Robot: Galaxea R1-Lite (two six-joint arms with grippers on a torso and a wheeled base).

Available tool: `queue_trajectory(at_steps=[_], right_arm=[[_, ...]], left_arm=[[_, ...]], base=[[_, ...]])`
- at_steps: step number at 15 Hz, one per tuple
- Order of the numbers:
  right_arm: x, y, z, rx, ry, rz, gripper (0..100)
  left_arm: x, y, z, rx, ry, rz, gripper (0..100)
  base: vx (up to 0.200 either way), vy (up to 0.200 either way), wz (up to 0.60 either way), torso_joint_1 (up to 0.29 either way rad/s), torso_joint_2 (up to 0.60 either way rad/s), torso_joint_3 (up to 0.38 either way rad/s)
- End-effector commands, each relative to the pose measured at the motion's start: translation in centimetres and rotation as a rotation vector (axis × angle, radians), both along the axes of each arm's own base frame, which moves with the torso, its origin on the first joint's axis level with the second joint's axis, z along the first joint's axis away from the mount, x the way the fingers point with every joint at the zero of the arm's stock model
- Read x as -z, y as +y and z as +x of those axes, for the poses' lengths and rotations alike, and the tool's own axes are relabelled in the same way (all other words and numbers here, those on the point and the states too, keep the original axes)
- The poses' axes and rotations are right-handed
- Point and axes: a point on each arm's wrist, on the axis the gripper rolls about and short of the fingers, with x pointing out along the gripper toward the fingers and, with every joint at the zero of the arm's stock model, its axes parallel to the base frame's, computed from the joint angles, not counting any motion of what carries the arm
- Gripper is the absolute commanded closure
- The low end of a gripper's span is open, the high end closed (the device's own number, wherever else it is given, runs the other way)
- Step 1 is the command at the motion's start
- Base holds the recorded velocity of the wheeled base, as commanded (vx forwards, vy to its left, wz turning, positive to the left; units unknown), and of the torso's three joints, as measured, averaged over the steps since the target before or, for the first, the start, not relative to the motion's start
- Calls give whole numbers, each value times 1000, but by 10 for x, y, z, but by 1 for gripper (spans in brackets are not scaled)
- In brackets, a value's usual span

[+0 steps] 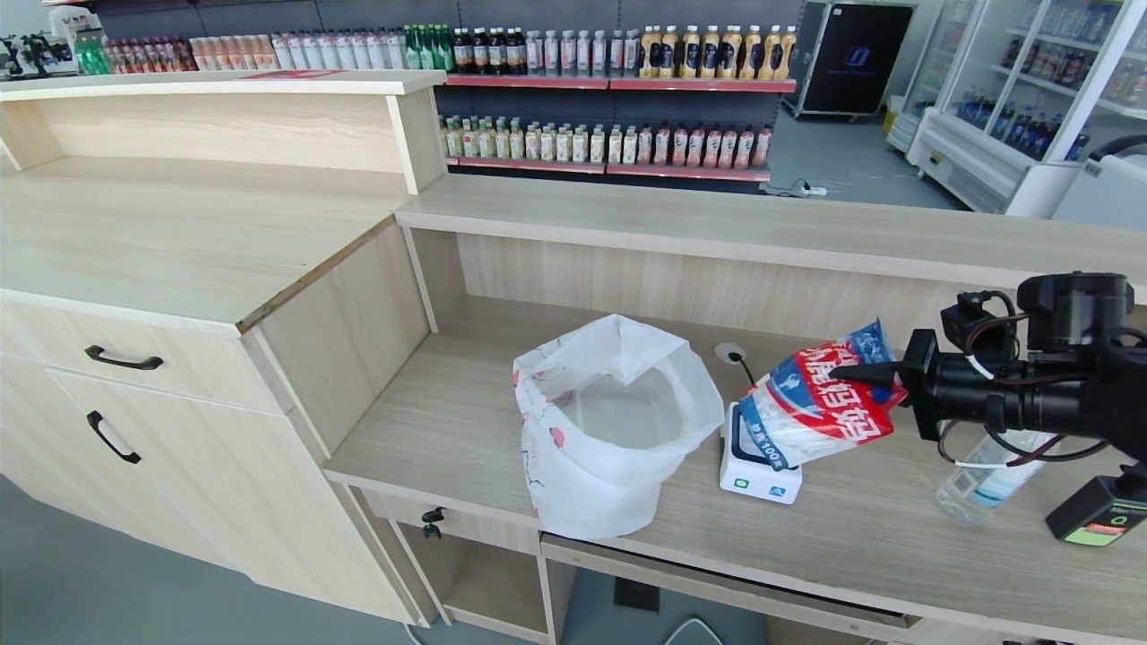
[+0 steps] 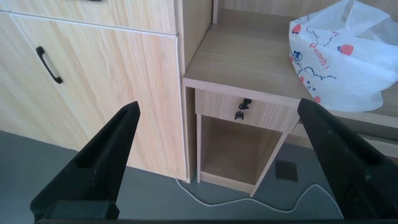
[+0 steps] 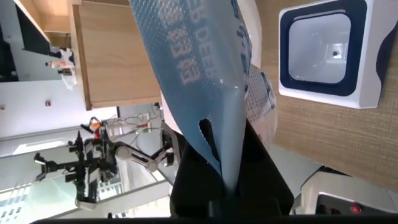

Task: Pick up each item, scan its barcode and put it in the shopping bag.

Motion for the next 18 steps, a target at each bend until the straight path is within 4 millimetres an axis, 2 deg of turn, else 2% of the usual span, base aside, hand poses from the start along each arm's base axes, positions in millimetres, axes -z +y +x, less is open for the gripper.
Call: queue_trajectory(at_steps=[1, 5, 14, 18], right_arm=[[6, 1, 8, -7, 12, 0, 100], [17, 1, 13, -35, 1, -49, 100], [19, 8, 21, -61, -12, -58, 100], [22, 15, 32, -80, -52, -61, 100]], left_arm=[[0, 0, 0, 0, -1, 0, 0], [0, 0, 0, 0, -1, 0, 0], [0, 0, 0, 0, -2, 0, 0], [0, 0, 0, 0, -1, 0, 0]], base=[[0, 0, 0, 0, 0, 0], [0, 0, 0, 0, 0, 0], [0, 0, 0, 0, 0, 0], [0, 0, 0, 0, 0, 0]])
